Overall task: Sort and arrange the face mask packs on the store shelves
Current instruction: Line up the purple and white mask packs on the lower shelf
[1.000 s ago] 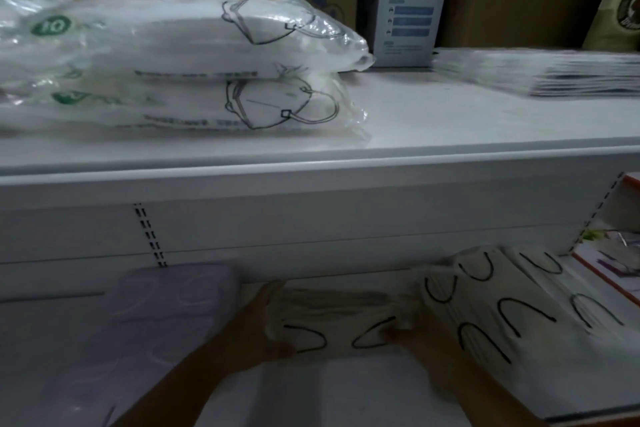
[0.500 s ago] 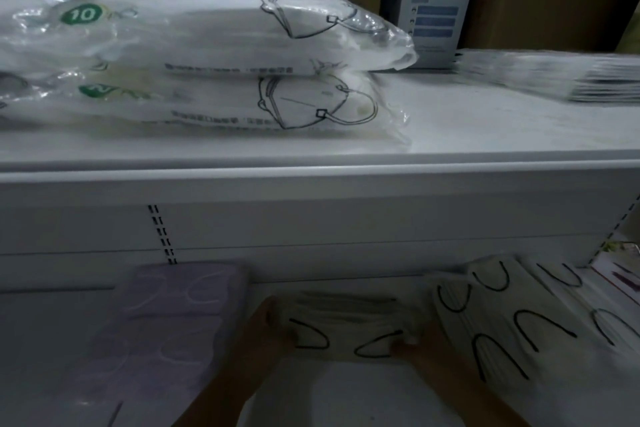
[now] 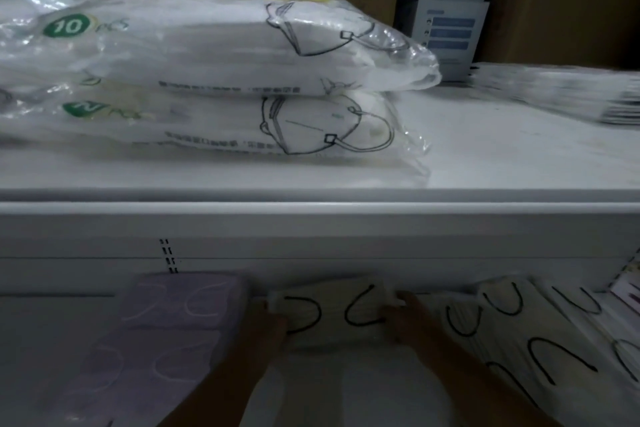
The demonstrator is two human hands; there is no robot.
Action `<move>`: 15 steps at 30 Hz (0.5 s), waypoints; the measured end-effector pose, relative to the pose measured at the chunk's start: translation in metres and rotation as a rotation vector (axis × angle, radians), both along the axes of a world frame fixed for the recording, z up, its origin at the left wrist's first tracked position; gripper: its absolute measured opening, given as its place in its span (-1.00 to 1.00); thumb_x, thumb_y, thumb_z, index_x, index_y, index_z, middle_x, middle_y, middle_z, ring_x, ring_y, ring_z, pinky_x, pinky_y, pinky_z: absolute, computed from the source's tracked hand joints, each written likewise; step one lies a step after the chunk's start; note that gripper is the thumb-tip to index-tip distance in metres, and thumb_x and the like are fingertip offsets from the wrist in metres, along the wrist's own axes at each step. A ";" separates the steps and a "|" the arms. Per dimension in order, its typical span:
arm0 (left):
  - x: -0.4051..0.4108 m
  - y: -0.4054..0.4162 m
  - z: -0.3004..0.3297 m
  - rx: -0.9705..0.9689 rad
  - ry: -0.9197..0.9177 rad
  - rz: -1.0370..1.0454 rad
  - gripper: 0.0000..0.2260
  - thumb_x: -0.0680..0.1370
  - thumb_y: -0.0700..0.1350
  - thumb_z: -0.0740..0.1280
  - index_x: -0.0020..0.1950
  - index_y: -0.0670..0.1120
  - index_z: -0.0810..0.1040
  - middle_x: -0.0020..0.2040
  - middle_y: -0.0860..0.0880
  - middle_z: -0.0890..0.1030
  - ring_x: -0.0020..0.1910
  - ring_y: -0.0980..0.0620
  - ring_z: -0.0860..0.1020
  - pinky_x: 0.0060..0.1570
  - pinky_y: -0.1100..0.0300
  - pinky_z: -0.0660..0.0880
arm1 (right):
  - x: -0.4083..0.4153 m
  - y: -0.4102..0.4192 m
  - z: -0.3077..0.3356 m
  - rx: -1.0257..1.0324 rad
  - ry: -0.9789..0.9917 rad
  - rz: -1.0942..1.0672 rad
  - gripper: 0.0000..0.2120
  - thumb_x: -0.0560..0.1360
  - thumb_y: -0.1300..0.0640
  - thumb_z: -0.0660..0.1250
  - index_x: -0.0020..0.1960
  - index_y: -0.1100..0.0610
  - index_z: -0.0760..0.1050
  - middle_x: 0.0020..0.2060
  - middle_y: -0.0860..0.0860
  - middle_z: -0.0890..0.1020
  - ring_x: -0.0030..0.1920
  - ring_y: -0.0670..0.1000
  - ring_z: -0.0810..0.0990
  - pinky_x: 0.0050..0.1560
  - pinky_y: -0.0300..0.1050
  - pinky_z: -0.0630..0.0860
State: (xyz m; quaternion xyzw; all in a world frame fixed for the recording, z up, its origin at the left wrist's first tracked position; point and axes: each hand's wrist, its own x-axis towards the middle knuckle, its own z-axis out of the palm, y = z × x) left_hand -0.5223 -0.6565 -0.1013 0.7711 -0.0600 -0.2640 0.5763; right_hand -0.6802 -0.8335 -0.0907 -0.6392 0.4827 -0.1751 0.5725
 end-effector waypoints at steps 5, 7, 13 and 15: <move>0.000 -0.007 0.013 -0.067 -0.057 -0.031 -0.56 0.37 -0.37 0.49 0.17 -0.14 0.45 -0.11 0.01 0.53 -0.21 0.08 0.51 -0.47 0.31 0.45 | 0.000 -0.002 -0.005 -0.227 0.225 0.160 -0.51 0.57 0.16 0.29 0.42 0.31 0.27 0.23 0.24 0.50 0.08 0.16 0.56 -0.16 -0.22 0.48; -0.001 -0.004 0.015 -0.077 -0.172 -0.114 -0.44 0.31 -0.34 0.55 0.23 -0.12 0.41 0.09 -0.01 0.51 -0.08 0.14 0.50 -0.34 0.39 0.47 | -0.007 0.005 0.002 -0.353 0.357 0.279 -0.34 0.59 -0.04 0.23 0.54 0.20 0.04 0.42 0.21 0.34 0.34 0.15 0.42 0.12 -0.20 0.38; -0.024 0.014 0.012 0.414 -1.151 -0.491 -0.22 0.25 0.25 0.47 0.25 -0.30 0.55 0.25 -0.28 0.55 0.19 -0.22 0.58 0.13 -0.01 0.51 | -0.023 0.023 0.011 -1.117 0.659 0.504 0.03 0.35 -0.39 0.29 0.55 0.20 0.00 0.51 0.28 -0.02 0.51 0.24 0.08 0.42 0.12 0.21; -0.023 0.012 0.003 0.496 -1.364 -0.641 -0.23 0.18 0.36 0.44 0.14 -0.20 0.66 0.16 -0.20 0.63 0.10 -0.16 0.64 0.06 0.02 0.55 | -0.023 0.027 0.010 -1.288 0.629 0.559 0.01 0.09 -0.45 0.43 0.33 0.21 0.49 0.33 0.30 0.44 0.30 0.26 0.48 0.13 0.18 0.52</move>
